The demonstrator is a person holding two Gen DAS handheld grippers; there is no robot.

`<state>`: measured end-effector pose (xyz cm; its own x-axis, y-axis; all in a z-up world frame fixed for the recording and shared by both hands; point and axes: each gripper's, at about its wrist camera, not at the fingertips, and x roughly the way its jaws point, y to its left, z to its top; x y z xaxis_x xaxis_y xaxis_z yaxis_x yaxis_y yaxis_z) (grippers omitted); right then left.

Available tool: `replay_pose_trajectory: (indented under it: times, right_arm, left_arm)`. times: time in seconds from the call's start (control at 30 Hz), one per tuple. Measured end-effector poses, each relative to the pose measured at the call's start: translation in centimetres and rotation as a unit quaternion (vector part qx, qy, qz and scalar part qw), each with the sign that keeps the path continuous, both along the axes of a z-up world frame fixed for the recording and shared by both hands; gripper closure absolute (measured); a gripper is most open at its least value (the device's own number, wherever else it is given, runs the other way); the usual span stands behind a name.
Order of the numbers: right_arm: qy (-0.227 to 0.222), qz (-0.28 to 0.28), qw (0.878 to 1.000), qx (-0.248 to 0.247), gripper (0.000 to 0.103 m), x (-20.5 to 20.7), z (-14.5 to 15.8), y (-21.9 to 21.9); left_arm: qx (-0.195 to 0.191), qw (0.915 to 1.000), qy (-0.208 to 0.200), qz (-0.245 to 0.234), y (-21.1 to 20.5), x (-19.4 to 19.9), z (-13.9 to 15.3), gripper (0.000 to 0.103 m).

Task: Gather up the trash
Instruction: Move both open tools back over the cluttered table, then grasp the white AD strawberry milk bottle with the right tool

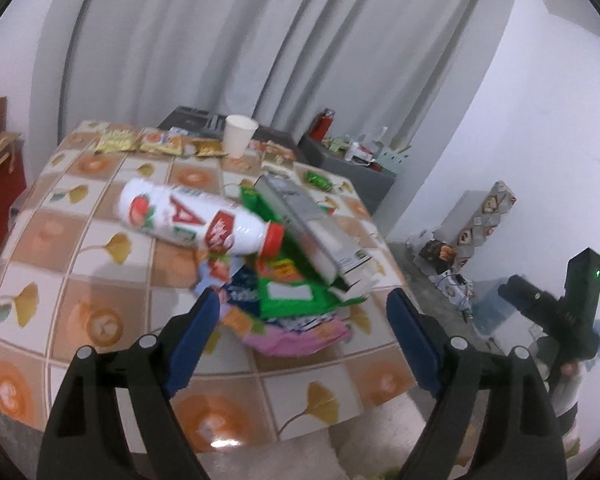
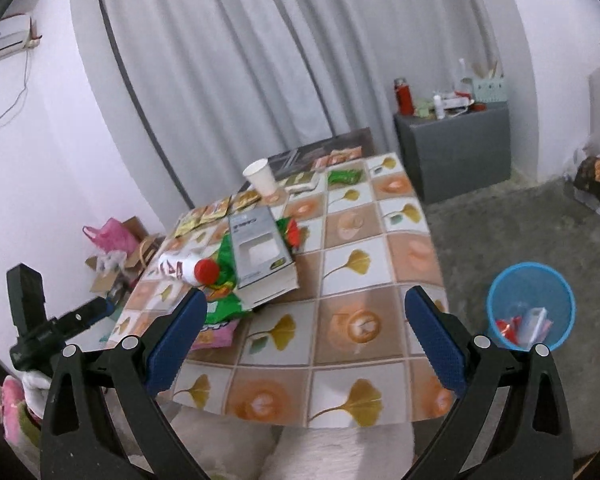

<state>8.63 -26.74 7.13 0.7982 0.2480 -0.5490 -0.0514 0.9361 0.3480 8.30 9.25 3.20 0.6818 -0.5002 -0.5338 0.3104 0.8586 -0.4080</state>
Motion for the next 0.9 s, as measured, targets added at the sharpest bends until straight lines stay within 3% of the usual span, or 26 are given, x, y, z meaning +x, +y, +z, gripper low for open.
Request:
replay_pose_trajectory:
  times: [0.23, 0.33, 0.43, 0.53, 0.7, 0.77, 0.9]
  right_arm:
    - [0.023, 0.019, 1.0, -0.002, 0.008, 1.3, -0.6, 1.8]
    - [0.03, 0.029, 0.999, -0.003, 0.008, 2.0, -0.9, 2.6]
    - [0.039, 0.037, 0.999, -0.003, 0.008, 2.9, -1.2, 3.4]
    - [0.046, 0.045, 0.998, -0.006, 0.008, 3.9, -1.4, 4.1]
    - [0.058, 0.053, 0.997, -0.01, 0.008, 5.4, -1.9, 5.1]
    - [0.062, 0.055, 0.997, -0.012, 0.008, 6.0, -2.0, 5.4]
    - [0.062, 0.075, 0.995, -0.017, 0.008, 7.7, -1.6, 6.8]
  left_arm:
    - [-0.033, 0.9988, 0.034, 0.012, 1.3, 1.9, -1.5, 0.018]
    - [-0.076, 0.9945, 0.068, 0.026, 2.5, 4.0, -2.3, 0.018]
    - [-0.139, 0.9824, 0.114, 0.051, 4.1, 6.9, -3.4, 0.018]
    - [-0.209, 0.9615, 0.151, 0.095, 6.0, 10.0, -4.7, 0.018]
    - [-0.271, 0.9332, 0.18, 0.152, 8.1, 13.6, -6.6, 0.018]
    - [-0.281, 0.9286, 0.185, 0.157, 8.4, 14.0, -7.2, 0.018]
    - [-0.279, 0.9271, 0.194, 0.159, 8.8, 13.7, -8.3, 0.018]
